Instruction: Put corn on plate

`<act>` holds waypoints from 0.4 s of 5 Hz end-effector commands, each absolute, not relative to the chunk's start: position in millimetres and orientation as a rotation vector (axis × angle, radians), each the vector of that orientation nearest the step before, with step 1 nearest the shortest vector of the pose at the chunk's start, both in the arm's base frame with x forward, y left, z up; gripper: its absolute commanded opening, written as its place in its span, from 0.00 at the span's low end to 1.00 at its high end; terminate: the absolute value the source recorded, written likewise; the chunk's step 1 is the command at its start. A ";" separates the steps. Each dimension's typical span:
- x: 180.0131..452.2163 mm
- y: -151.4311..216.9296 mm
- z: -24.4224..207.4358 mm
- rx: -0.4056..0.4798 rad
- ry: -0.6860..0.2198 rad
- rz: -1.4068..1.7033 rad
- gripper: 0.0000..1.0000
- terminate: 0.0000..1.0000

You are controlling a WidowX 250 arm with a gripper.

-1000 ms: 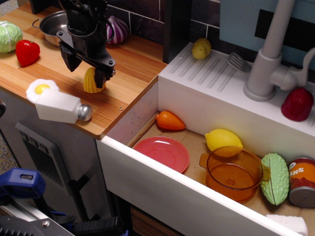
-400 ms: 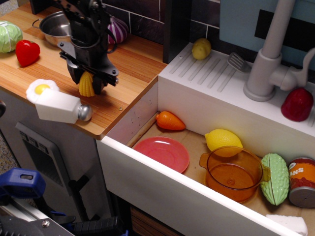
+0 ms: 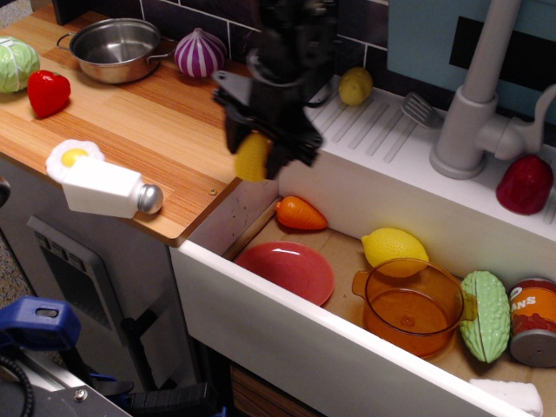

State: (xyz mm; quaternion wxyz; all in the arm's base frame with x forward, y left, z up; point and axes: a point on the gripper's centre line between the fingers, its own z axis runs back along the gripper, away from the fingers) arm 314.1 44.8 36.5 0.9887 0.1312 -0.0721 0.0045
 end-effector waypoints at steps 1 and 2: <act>314.7 -11.6 45.8 0.255 -0.212 0.060 0.00 0.00; 307.3 -23.5 18.6 0.202 -0.219 0.076 0.00 0.00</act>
